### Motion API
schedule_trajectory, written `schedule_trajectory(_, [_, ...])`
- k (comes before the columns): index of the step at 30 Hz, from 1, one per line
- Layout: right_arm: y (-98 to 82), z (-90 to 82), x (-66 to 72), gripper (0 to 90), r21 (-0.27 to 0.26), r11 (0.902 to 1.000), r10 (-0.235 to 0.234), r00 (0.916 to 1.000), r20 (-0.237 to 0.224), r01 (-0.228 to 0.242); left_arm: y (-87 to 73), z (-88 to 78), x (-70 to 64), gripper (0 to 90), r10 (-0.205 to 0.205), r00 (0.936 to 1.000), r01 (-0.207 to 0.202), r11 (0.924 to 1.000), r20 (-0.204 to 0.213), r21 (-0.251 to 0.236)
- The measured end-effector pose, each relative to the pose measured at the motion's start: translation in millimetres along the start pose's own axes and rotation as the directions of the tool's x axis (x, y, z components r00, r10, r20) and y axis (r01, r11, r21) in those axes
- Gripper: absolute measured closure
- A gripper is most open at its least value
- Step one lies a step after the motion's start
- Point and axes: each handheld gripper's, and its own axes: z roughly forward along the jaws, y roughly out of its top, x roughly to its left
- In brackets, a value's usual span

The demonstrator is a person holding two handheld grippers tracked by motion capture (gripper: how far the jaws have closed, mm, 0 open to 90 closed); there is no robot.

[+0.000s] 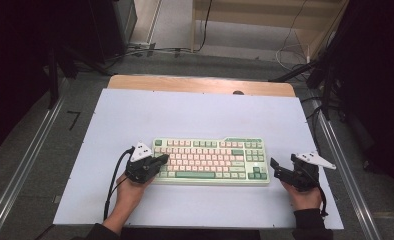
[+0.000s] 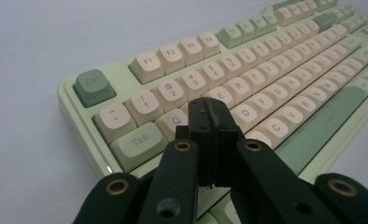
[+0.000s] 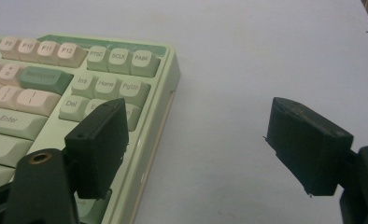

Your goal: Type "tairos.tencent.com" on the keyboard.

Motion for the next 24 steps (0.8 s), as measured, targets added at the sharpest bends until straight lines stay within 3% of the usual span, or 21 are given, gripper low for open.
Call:
schedule_trajectory(15, [0.8, 0.3, 0.8, 19.1, -0.002, 1.0, -0.007, 1.0, -0.002, 0.007, 0.3, 6.5, 0.2, 90.0, -0.016, 0.9998, 0.016, 0.9993, 0.01, 0.033])
schedule_trajectory(16, [0.6, 0.6, 1.2, 19.1, 0.001, 1.0, -0.008, 1.0, -0.001, 0.008, 1.3, 2.2, 0.6, 90.0, -0.025, 0.9995, 0.025, 0.9997, 0.019, 0.003])
schedule_trajectory(19, [0.4, -0.4, 0.4, 19.1, -0.003, 1.0, -0.007, 1.0, -0.004, 0.007, 4.3, -10.1, 1.6, 76.9, -0.048, 0.9968, 0.053, 0.9952, 0.064, -0.082])
schedule_trajectory(22, [1.0, -1.4, -0.7, 19.1, -0.012, 0.9999, -0.002, 1.0, -0.006, 0.001, 4.7, -20.9, 4.3, 58.1, -0.054, 0.9977, 0.059, 0.9897, 0.041, -0.13])
schedule_trajectory(24, [1.0, -0.4, 0.0, 19.2, -0.009, 1.0, -0.004, 1.0, -0.007, 0.004, 4.2, -25.9, 9.7, 47.8, -0.085, 0.9962, 0.087, 0.9856, 0.019, -0.145])
